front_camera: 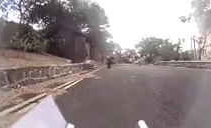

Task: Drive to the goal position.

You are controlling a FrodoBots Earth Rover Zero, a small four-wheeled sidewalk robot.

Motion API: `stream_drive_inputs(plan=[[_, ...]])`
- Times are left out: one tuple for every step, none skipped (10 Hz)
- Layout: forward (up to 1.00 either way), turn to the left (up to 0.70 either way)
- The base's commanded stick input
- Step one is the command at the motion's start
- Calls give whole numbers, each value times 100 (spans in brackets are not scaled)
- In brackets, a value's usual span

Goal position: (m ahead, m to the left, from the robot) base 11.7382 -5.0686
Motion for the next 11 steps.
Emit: stream_drive_inputs(plan=[[45, 0], [45, 0], [45, 0], [45, 0], [45, 0], [45, 0], [45, 0], [45, 0], [45, 0], [45, 0], [45, 0]])
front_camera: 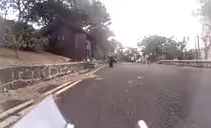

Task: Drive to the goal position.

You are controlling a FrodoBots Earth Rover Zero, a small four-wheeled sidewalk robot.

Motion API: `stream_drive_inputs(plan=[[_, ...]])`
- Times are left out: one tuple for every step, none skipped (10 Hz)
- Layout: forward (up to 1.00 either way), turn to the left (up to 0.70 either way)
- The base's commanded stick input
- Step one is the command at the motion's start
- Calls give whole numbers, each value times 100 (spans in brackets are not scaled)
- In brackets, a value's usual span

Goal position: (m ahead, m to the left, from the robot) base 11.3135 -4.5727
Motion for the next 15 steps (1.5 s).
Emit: stream_drive_inputs(plan=[[45, 0], [45, 0], [45, 0], [45, -6], [45, -15], [45, -24], [45, -27], [45, -27], [45, -27], [45, -25], [45, -22], [45, 0], [45, 0], [45, 0], [45, 0]])
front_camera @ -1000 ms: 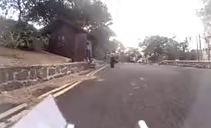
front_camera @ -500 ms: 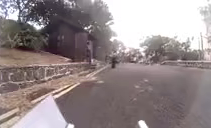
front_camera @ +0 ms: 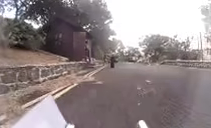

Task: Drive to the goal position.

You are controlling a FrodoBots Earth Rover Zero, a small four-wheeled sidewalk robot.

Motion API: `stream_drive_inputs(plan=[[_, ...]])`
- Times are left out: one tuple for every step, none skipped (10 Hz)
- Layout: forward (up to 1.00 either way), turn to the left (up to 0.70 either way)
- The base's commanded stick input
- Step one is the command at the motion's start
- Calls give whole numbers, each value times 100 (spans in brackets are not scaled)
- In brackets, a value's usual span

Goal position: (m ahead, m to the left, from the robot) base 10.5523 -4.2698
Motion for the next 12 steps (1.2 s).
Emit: stream_drive_inputs(plan=[[45, 0], [45, 0], [45, 0], [45, 0], [45, 0], [45, 0], [45, 0], [45, 0], [45, 0], [45, 0], [45, 0], [45, 0]])
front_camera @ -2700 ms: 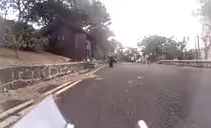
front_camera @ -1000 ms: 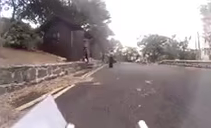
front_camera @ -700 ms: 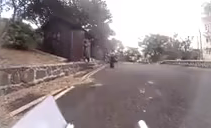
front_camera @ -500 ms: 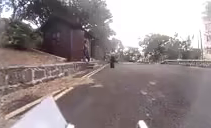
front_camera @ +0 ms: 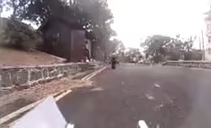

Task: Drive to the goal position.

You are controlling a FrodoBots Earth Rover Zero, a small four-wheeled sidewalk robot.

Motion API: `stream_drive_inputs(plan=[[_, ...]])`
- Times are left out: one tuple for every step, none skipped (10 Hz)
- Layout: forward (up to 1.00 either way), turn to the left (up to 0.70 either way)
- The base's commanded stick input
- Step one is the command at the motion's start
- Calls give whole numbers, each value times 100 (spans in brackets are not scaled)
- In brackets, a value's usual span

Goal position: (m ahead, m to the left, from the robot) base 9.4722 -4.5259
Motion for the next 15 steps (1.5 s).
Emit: stream_drive_inputs(plan=[[45, 0], [45, 0], [45, 0], [45, 0], [45, 0], [45, 0], [45, 0], [45, 0], [45, 0], [45, 0], [45, 0], [45, 0], [45, 0], [45, 0], [45, 0]])
